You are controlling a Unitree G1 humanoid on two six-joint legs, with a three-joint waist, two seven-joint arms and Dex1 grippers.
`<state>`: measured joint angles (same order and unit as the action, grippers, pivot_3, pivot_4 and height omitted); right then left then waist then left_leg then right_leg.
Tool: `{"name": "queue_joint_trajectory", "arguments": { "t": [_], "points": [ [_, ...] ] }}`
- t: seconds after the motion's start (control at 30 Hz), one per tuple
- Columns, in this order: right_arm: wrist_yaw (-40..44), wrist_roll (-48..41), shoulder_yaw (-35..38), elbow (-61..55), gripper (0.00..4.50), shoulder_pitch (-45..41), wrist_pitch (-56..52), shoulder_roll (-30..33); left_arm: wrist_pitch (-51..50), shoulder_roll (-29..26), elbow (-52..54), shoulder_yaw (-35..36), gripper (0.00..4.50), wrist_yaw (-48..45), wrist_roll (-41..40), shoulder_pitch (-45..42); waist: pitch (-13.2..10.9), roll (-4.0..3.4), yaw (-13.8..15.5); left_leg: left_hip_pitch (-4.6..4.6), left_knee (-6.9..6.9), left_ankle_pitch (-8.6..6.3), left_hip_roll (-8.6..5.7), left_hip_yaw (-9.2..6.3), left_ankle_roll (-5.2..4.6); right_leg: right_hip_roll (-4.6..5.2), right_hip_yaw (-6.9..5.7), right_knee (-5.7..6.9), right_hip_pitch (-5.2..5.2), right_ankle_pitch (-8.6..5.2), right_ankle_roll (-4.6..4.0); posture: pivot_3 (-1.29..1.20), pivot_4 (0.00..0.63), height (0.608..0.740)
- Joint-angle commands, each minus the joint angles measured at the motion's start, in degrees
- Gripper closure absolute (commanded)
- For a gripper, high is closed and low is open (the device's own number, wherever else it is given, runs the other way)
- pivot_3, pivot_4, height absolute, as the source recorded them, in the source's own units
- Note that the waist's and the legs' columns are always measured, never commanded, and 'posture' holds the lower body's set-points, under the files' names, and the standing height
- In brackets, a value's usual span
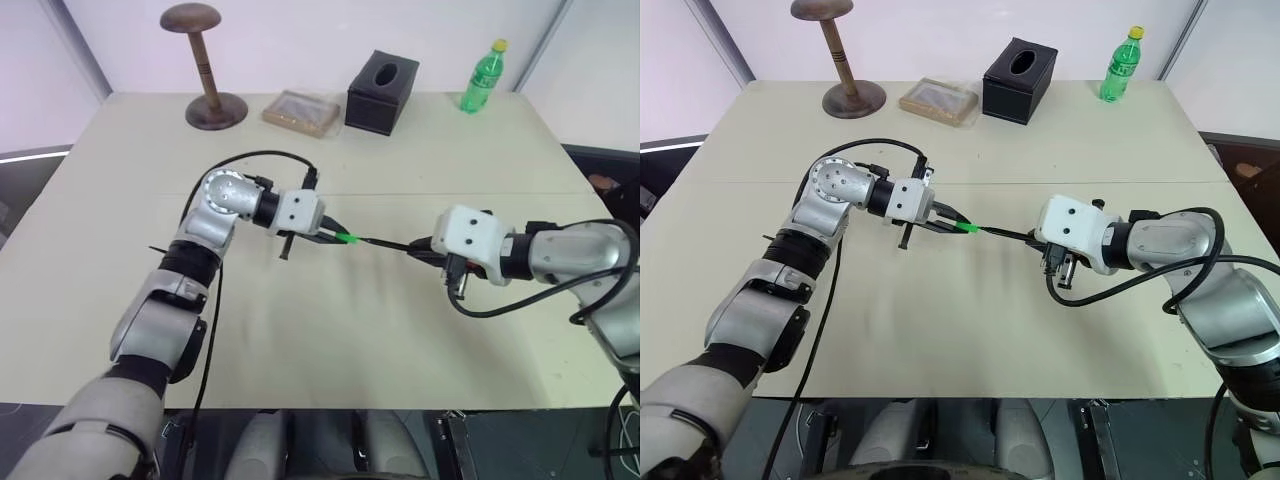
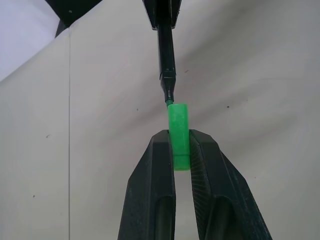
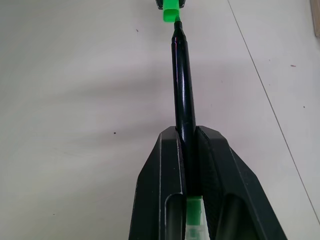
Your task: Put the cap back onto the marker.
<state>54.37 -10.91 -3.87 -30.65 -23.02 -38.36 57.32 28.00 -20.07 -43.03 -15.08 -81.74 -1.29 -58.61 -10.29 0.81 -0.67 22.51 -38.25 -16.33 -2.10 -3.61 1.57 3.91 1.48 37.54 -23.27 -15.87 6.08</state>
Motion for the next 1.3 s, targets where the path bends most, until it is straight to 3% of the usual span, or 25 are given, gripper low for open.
{"name": "queue_joint_trajectory", "arguments": {
  "t": [0.03,1.3],
  "points": [
    [-0.2,-0.2,1.4,-1.0,4.44,-0.8,0.5,0.4,0.8,0.3,1.0,0.0,4.50,0.9,-0.1,-0.6,0.0,0.00,0.0,0.00,0.00,0.00,0.00,0.00,0.00,0.00,0.00,0.00,0.00,0.00,0.00,0.00,0.150,0.740],
    [-0.6,-5.5,0.3,-5.5,4.44,-4.0,-8.8,-3.6,7.8,4.6,-2.2,-1.0,4.50,6.5,1.4,-1.6,0.0,0.00,0.0,0.00,0.00,0.00,-0.01,0.00,0.00,0.00,0.00,0.00,-0.01,0.00,0.00,0.00,0.150,0.740]
  ]
}}
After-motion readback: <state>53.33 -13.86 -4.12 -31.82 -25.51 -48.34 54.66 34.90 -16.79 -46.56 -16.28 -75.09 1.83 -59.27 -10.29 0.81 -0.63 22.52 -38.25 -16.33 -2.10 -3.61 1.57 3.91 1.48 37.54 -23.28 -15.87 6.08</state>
